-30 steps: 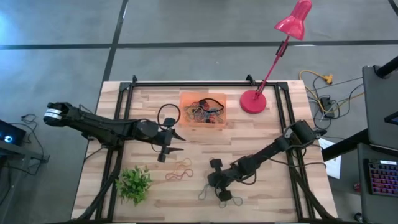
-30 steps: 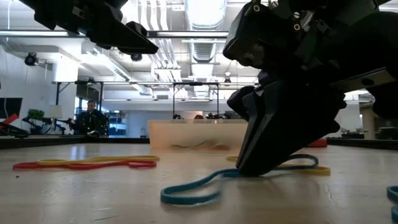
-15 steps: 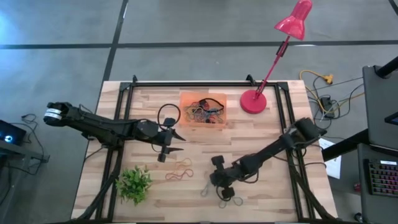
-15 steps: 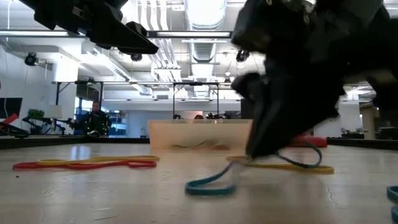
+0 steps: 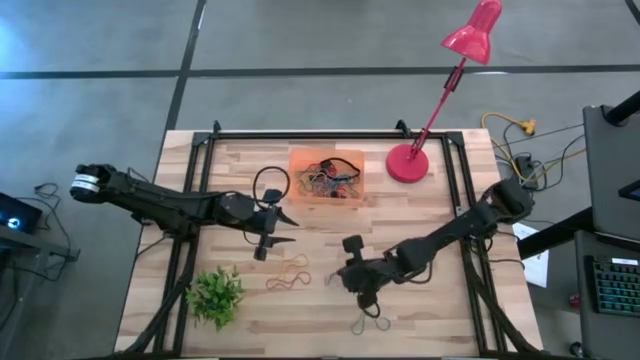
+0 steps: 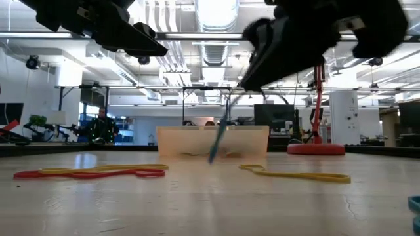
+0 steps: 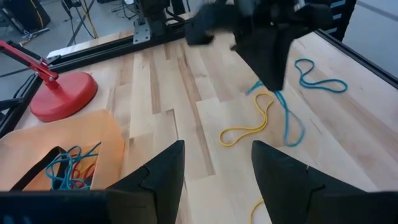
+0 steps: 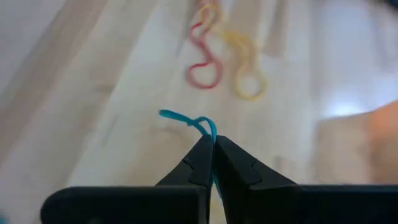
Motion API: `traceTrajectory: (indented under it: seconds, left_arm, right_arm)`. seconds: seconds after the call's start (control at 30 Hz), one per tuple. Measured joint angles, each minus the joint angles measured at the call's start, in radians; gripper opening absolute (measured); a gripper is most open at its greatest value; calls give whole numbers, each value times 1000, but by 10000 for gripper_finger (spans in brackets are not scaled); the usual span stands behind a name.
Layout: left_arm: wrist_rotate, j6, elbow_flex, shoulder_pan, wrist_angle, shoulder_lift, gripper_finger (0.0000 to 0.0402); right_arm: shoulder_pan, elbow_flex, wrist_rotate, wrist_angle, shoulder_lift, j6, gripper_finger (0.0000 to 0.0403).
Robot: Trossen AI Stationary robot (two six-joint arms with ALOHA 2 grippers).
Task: Pick and place rubber bands into bin
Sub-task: Put the blue rubber band into the orange bin
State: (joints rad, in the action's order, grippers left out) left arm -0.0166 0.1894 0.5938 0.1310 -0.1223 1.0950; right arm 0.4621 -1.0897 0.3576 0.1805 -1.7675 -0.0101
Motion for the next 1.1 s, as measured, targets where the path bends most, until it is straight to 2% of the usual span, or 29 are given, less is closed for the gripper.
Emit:
traceTrajectory:
  seconds: [0.27, 0.57, 0.83, 1.1]
  left_arm:
    - [-13, 1, -7, 0, -2, 0, 171]
    - [-17, 10, -11, 0, -3, 0, 171]
    - [-16, 27, -11, 0, -5, 0, 171]
    - [-16, 29, -11, 0, -5, 0, 171]
  right_arm:
    - [-46, -2, 190, 8, 86, -151, 8]
    - [-180, -1, 328, 3, 137, -273, 8]
    - [-367, 0, 312, -1, 130, -305, 8]
    - [-539, 4, 144, -51, 130, -286, 9]
